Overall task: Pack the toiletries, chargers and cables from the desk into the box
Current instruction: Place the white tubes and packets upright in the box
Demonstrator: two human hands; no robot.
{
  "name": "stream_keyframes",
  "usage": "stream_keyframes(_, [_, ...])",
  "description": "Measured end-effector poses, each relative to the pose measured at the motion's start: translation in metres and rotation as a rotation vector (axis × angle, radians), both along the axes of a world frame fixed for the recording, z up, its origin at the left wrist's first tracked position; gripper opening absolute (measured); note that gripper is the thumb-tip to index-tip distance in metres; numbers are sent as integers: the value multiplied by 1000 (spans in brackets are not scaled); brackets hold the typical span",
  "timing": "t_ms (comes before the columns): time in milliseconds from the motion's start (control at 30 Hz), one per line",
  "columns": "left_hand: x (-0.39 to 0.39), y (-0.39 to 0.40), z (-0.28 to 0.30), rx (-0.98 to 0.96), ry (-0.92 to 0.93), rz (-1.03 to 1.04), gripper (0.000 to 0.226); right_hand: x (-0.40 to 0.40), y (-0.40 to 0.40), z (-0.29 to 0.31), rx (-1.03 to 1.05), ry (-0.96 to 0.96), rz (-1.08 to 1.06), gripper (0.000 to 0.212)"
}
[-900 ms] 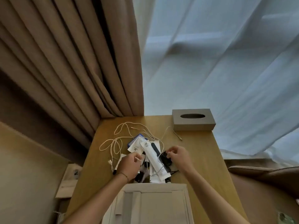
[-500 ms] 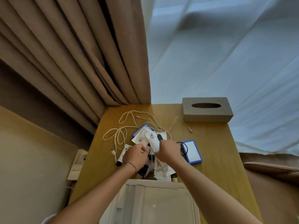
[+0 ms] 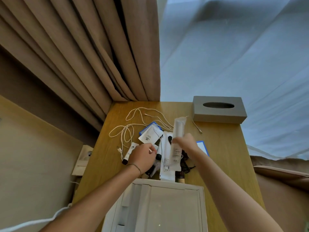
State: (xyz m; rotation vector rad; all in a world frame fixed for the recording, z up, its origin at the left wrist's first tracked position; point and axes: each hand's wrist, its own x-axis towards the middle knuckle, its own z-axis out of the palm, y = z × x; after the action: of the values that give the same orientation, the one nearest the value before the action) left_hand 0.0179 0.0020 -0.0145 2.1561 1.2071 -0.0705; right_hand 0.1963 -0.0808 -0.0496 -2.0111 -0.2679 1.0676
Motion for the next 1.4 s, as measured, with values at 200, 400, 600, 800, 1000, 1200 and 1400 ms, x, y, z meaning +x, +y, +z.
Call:
stream_keyframes(200, [33,-14,-7,50,-6,-113,25,2,-31,21,383,72,-373,9])
stream_keyframes(400, [65,-14,-24,196,275,-286,14,-3,-57,20,460,32,-544,11])
stream_keyframes(600, [84,-23,-36,314,571,-364,61,-6,-72,18,465,75,-567,14])
stream_keyframes(800, [85,-28,-50,156,454,-195,80,-3,-81,21,489,109,-585,17])
stream_keyframes(1000, [73,-8,-42,158,209,-27,43,-2,-89,24,490,140,-617,20])
stream_keyframes(1200, [59,-7,-30,140,-201,125,33,-6,-90,35,563,138,-575,18])
stream_keyframes(1400, [54,-10,3,-15,-536,258,24,-16,-93,51,602,63,-533,23])
